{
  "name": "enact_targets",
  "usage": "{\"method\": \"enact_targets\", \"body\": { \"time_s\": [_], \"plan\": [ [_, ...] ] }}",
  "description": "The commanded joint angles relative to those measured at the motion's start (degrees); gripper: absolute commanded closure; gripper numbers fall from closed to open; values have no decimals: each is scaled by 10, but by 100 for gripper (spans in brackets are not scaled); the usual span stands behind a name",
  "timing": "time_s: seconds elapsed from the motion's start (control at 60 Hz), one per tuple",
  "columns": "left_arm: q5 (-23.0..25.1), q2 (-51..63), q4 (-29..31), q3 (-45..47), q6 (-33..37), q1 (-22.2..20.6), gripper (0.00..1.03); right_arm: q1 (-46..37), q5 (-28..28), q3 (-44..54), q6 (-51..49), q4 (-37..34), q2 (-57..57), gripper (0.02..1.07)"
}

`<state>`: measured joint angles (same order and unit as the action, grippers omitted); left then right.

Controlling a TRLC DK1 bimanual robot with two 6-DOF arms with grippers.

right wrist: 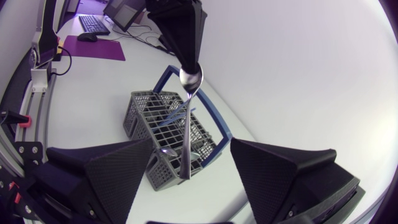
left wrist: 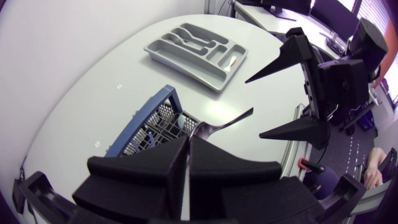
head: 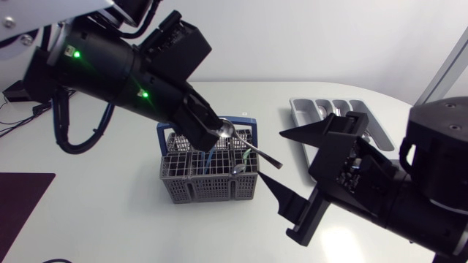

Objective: Unload the cutlery basket into the drawer organizer.

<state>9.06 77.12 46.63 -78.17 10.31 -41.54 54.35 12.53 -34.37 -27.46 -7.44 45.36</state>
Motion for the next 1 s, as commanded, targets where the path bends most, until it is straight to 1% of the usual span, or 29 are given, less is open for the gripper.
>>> {"method": "enact_targets", "body": {
  "time_s": [0.0,0.1,0.183,0.267,0.417,0.617,0.65,0.75,0.8,0.9,0.983],
  "plan": [
    [16,23,4,-17,-48,1,94,10,20,25,-21,27,-2,32],
    [23,36,3,-20,-55,0,94,14,27,27,-28,48,7,47],
    [25,42,3,-26,-58,2,94,14,29,27,-37,66,19,57],
    [33,46,4,-30,-60,5,94,14,32,26,-44,81,38,62],
    [36,51,5,-41,-65,6,94,17,35,26,-55,108,68,62],
    [37,55,6,-44,-68,0,94,20,60,26,-68,130,83,63],
    [37,57,7,-44,-68,-1,94,20,62,27,-73,135,84,66],
    [39,58,7,-42,-69,-5,94,21,69,27,-78,142,90,67],
    [39,58,7,-42,-69,-6,94,21,69,28,-78,145,95,73],
    [39,58,7,-43,-71,-8,94,21,72,28,-82,152,106,80],
    [39,58,7,-43,-71,-10,94,21,74,29,-85,157,111,83]
  ]
}}
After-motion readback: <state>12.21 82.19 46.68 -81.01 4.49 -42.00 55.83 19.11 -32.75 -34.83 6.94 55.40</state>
